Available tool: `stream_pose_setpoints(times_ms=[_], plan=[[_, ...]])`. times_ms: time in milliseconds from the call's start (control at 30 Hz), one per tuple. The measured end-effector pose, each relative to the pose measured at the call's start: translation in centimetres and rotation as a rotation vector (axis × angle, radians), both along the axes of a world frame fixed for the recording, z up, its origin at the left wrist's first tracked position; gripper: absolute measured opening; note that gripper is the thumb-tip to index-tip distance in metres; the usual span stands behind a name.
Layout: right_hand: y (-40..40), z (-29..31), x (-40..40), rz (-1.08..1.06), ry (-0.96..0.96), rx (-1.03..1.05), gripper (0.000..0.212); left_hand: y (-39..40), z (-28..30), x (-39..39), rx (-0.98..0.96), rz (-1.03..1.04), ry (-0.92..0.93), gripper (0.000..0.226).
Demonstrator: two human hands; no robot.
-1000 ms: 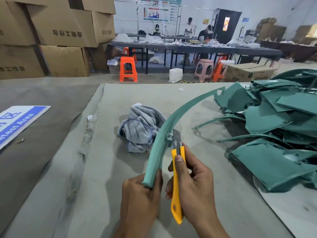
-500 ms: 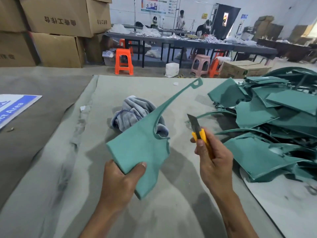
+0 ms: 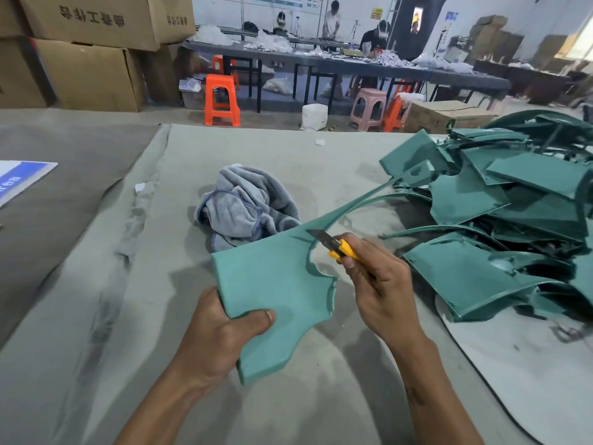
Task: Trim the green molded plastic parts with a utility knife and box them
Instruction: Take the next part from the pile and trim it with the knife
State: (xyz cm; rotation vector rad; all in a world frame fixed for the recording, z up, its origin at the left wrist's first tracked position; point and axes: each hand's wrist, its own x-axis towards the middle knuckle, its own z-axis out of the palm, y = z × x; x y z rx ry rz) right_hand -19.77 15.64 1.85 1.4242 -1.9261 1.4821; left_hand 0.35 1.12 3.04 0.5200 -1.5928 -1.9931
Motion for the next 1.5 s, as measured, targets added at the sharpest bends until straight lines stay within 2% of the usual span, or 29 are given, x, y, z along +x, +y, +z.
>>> stream_pose_setpoints(times_ms=[100,200,267,400,467,600,633,767,833,967,1033,1167,1233,1367,1500], plan=[[-0.3,-0.2,-0.1,-0.052,0.013,-0.021,0.028,0.0,0.0,0.0,0.020,-0.022,0.003,0.041],[-0.4,-0.3,-0.3,-0.135,-0.077,-0.133,0.035,-0.1,-0.1,0.1,0.039,-0.015,0.001,0.042],[-0.1,-0.4,-0.4,-0.084,-0.104,-0.150,0.033,-0.2,-0.2,0.1,0.066,-0.002,0.004,0.043],[0.2,-0.4,-0.1,0.038,-0.016,-0.028,0.029,-0.2,-0.3,0.1,0.075,-0.017,0.010,0.037],[-0.2,-0.4,0.0,-0.054,0.009,-0.026,0.033,-0.4,-0.5,0.2,0.082,-0.022,0.013,0.034],[0.1,-0.2,-0.4,-0.265,-0.035,-0.177,0.040,-0.8,-0.9,0.2,0.061,-0.021,-0.011,0.040],[0.4,-0.2,-0.5,-0.258,-0.017,-0.183,0.040,-0.8,-1.1,0.2,0.056,-0.012,-0.019,0.046],[1.2,-0.3,-0.4,-0.095,0.043,-0.046,0.032,-0.9,-1.5,0.3,0.061,-0.013,-0.022,0.038],[0.9,-0.1,-0.4,-0.158,0.058,-0.033,0.033,-1.1,-1.6,0.4,0.037,-0.020,-0.054,0.046],[1.2,0.3,-0.8,-0.481,-0.005,-0.194,0.040,-1.0,-2.0,0.2,0.002,-0.017,-0.122,0.038],[1.7,0.5,-0.9,-0.591,0.053,-0.235,0.040,-0.7,-2.1,0.0,-0.021,-0.015,-0.150,0.038],[2.2,0.4,-0.9,-0.446,0.244,-0.108,0.036,-0.5,-1.9,0.0,-0.009,0.011,-0.172,0.036],[2.1,0.4,-1.1,-0.483,0.262,-0.056,0.037,-0.7,-1.8,-0.1,-0.029,0.020,-0.172,0.035],[2.4,0.7,-1.3,-0.667,0.146,-0.230,0.039,-0.6,-1.8,-0.2,-0.037,0.016,-0.151,0.036],[1.4,1.0,-0.1,-0.612,0.123,-0.316,0.037,-0.3,-1.8,-0.4,-0.029,0.033,-0.134,0.033]])
